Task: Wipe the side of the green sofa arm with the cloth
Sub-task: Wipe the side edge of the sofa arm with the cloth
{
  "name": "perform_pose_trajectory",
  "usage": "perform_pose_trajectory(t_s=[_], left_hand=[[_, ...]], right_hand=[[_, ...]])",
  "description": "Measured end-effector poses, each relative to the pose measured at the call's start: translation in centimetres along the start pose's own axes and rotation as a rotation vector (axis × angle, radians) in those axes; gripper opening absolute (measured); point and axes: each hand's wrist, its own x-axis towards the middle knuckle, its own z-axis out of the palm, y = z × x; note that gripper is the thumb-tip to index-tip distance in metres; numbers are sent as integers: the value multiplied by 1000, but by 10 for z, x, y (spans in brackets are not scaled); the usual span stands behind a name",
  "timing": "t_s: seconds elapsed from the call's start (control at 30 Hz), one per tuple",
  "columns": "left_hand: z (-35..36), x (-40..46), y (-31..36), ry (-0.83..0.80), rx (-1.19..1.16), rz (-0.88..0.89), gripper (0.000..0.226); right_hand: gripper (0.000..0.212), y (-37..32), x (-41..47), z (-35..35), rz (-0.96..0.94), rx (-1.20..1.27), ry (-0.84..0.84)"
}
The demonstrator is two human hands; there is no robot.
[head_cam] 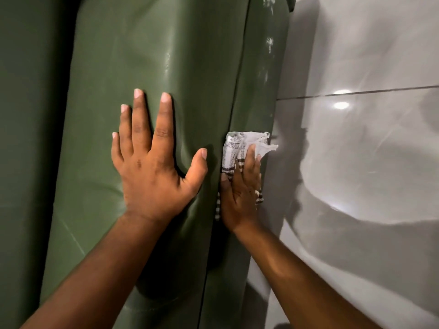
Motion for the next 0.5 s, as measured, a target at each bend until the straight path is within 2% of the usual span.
perform_pose_trajectory(t_s=[0.1, 0.2, 0.33, 0.43, 0.5], left_hand=[[0, 0, 1, -1, -10, 7, 84], [0, 2, -1, 5, 22, 37, 84], [1, 3, -2, 3, 1, 39, 86], [-1, 3, -4, -9, -29, 27, 87], [-1, 6, -5, -16, -43, 41, 87]], right_hand=[[53, -3, 25, -3, -48, 1, -2], [62, -4, 99, -11, -57, -25, -9], [59, -14, 194, -30, 54, 65, 42], [67, -13, 195, -31, 129, 173, 85], [77, 8, 180, -23, 242, 252, 86]])
